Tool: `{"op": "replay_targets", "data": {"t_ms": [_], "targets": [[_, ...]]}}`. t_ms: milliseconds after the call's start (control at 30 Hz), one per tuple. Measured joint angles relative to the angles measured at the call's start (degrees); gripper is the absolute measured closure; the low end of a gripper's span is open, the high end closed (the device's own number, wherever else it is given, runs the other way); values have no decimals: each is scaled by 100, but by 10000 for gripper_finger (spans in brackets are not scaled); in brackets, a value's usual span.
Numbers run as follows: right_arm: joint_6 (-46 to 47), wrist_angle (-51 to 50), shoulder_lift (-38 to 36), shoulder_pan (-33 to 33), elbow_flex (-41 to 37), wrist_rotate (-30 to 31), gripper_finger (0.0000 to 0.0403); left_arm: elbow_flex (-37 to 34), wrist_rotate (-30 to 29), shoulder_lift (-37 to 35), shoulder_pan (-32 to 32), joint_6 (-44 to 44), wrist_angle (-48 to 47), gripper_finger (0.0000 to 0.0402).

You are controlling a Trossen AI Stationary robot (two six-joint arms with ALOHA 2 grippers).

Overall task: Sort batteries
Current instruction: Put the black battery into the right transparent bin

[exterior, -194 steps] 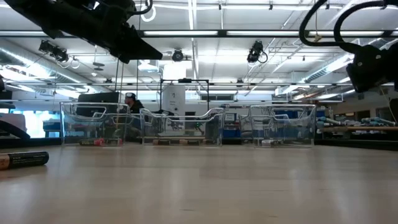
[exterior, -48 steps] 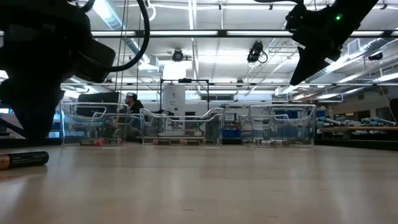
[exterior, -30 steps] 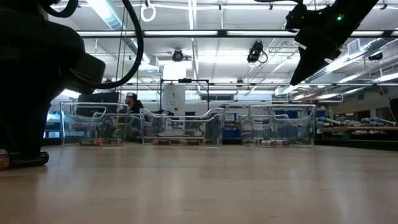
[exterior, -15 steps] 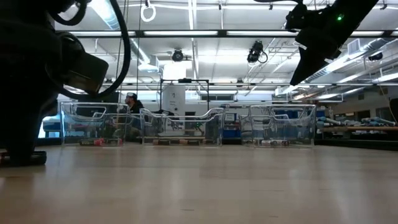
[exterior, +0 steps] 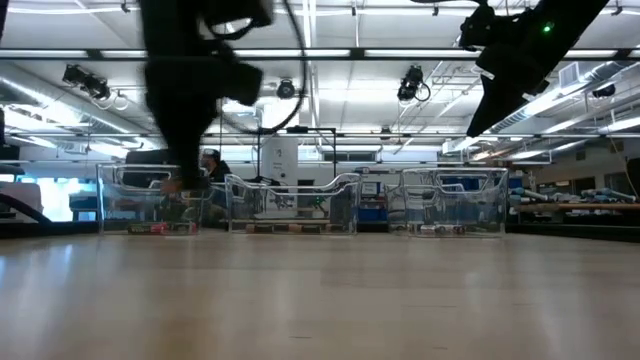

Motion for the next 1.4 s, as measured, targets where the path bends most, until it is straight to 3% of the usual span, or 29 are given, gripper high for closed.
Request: {"op": "replay_targets", "data": {"t_ms": [233,567,833,1100,1400], "targets": [[-140,-2,2,0,0,0,383,991,-122,-11,1594,1806,-344,356],[-841,139,0,-38,0,13,392,1888,61,34,3549,3660,213,356],[-1843,579,0,-451,0,-42,397,2226,512,974,4289,4535,443,357],[-2688,1070,0,-800,0,-361,397,2765,536,1769,4648,5230,528,357],[-3354,1341,0,-1207,0,-670,397,2825,562,2259,4925,5814,653,357]]}}
